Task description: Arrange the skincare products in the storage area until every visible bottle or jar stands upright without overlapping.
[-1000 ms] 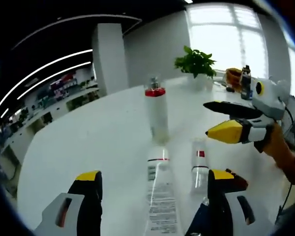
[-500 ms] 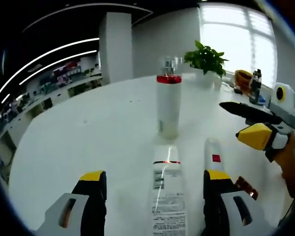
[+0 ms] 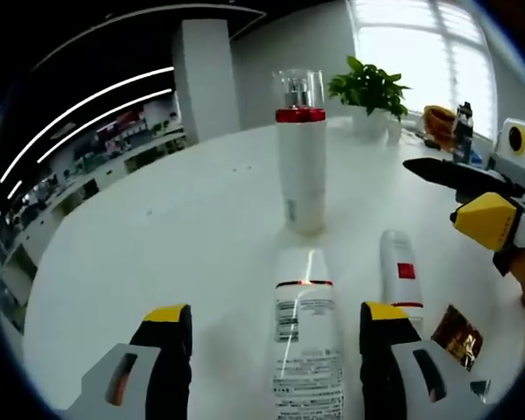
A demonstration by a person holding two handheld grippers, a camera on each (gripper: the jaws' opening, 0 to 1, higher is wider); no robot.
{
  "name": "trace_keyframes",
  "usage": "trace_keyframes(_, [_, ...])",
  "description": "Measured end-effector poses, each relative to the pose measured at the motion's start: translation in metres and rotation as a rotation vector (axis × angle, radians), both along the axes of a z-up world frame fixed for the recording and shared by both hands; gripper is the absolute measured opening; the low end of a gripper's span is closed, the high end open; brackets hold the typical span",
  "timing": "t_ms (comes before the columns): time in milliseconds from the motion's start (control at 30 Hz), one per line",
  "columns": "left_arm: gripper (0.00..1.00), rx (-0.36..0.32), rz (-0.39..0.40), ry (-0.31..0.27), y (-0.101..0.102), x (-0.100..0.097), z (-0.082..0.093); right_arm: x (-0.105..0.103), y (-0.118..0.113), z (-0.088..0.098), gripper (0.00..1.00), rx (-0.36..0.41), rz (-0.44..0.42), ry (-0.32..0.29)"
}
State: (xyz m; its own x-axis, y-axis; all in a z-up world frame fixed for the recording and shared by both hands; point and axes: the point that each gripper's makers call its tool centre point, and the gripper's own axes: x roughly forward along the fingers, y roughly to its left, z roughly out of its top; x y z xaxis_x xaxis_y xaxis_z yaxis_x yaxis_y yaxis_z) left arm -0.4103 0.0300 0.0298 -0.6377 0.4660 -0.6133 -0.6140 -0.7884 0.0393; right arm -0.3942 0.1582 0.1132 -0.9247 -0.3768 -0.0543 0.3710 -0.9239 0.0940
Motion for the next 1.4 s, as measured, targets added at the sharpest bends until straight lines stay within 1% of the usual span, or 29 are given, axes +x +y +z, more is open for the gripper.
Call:
trace_keyframes(100, [0.79, 0.010, 0.001, -0.017, 0.003, 0.000, -0.002, 0.001, -0.001, 0.000, 0.80, -0.001, 0.003, -0.001])
trace_keyframes(200, [0.77, 0.008, -0.003, -0.020, 0.005, 0.000, -0.003, 0.002, -0.001, 0.000, 0.80, -0.002, 0.006, 0.003])
trace_keyframes(300, [0.71, 0.013, -0.008, -0.029, 0.008, -0.001, -0.003, 0.003, -0.001, -0.001, 0.78, 0.001, 0.006, -0.001])
trace_keyframes(433, [0.68, 0.037, 0.010, -0.042, 0.011, -0.006, -0.003, 0.005, -0.002, -0.001, 0.77, -0.004, 0.006, -0.002])
trace_keyframes(467, [0.67, 0.036, 0.009, -0.044, 0.011, -0.007, -0.004, 0.005, -0.002, -0.002, 0.77, -0.003, 0.006, -0.002])
trace_keyframes(600, [0.64, -0.006, 0.005, -0.043, 0.010, -0.010, -0.010, 0.006, 0.000, 0.000, 0.77, -0.005, -0.002, 0.004])
trace_keyframes(700, [0.58, 0.010, 0.005, -0.062, 0.011, -0.009, -0.011, 0.007, 0.001, -0.001, 0.76, -0.011, -0.005, 0.001])
trace_keyframes(800, [0.56, 0.021, 0.006, -0.080, 0.012, -0.009, -0.012, 0.007, 0.001, -0.001, 0.75, -0.015, -0.006, -0.001])
trace_keyframes(833, [0.52, 0.025, 0.007, -0.090, 0.012, -0.009, -0.013, 0.007, 0.001, -0.001, 0.75, -0.018, -0.005, -0.002])
trace_keyframes(900, [0.48, 0.033, 0.000, -0.092, 0.015, -0.008, -0.012, 0.008, 0.000, -0.001, 0.75, -0.017, -0.003, -0.002])
trace_keyframes(1033, [0.39, 0.018, -0.019, -0.105, 0.020, -0.002, -0.011, 0.008, 0.001, -0.002, 0.75, -0.017, -0.007, -0.002])
trace_keyframes(1100, [0.38, 0.006, -0.009, -0.097, 0.020, -0.003, -0.011, 0.009, 0.001, -0.002, 0.75, -0.017, -0.008, -0.003])
trace_keyframes(1300, [0.37, -0.007, -0.006, -0.122, 0.023, 0.002, -0.012, 0.009, 0.001, -0.002, 0.74, -0.020, -0.012, -0.002])
trace_keyframes(1400, [0.36, -0.018, -0.012, -0.123, 0.023, 0.005, -0.012, 0.009, 0.002, -0.001, 0.74, -0.024, -0.012, -0.002])
